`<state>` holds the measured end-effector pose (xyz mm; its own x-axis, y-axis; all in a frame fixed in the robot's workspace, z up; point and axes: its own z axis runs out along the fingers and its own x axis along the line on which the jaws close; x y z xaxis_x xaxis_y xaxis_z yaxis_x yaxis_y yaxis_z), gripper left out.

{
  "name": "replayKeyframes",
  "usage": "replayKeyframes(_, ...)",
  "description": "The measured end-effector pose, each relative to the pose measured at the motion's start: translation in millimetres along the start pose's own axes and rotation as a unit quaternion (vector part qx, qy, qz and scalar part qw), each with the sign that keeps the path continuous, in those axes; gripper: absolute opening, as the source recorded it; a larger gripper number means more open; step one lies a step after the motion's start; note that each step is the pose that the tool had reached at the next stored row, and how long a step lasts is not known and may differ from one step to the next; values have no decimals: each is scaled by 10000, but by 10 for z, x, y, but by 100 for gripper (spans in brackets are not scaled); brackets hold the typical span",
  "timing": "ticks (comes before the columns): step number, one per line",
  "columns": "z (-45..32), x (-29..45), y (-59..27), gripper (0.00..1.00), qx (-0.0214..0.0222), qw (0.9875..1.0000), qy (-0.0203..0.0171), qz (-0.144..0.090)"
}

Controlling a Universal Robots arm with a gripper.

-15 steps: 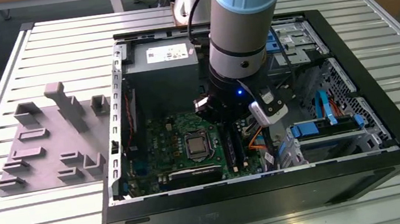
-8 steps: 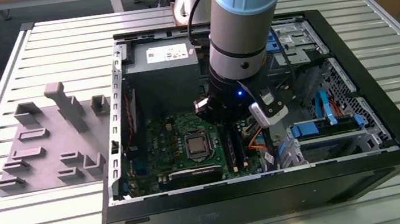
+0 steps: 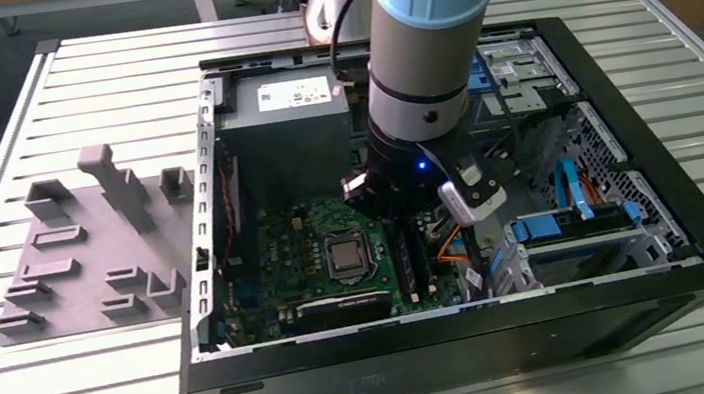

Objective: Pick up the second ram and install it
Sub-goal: 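Insert the second ram into the second slot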

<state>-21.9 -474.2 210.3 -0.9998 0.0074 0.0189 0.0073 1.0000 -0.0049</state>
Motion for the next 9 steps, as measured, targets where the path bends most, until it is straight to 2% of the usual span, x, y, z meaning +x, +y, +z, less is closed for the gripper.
replayKeyframes(9, 33, 0, 0, 14, 1, 10000, 0, 0)
